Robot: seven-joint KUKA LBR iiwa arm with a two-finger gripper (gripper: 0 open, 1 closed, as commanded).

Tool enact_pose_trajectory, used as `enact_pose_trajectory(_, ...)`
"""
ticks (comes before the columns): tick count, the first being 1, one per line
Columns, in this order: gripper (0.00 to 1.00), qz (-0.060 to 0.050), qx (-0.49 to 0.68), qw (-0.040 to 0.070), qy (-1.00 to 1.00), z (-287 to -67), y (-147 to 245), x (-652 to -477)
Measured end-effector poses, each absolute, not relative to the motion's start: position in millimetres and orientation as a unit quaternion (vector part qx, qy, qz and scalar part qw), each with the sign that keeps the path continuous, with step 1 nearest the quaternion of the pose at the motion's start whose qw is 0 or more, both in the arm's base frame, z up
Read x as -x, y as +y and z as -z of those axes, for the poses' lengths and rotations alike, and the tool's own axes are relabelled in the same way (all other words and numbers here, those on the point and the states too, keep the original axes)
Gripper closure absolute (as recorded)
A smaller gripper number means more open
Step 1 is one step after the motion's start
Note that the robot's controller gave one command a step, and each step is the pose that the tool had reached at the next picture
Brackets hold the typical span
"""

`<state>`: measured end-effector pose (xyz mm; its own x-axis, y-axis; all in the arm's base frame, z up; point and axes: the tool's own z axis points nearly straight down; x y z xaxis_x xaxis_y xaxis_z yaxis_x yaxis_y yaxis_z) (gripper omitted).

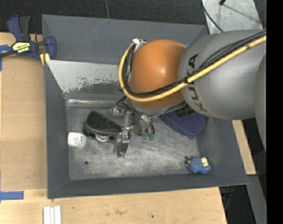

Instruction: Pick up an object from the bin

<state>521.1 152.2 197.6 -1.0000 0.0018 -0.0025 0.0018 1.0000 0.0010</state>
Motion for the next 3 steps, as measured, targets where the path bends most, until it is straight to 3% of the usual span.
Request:
enact_pose_trajectory(1, 0.0, -0.001, 0.052, 0.006, 0.999, -109.8, 152.1, -546.9)
enact_pose_trajectory(2, 1.0, -0.001, 0.051, 0.006, 0.999, -107.6, 151.8, -547.2)
enact_pose_trajectory(3, 1.0, 0.0, 0.06, 0.002, 0.998, -220.3, 154.1, -538.3)
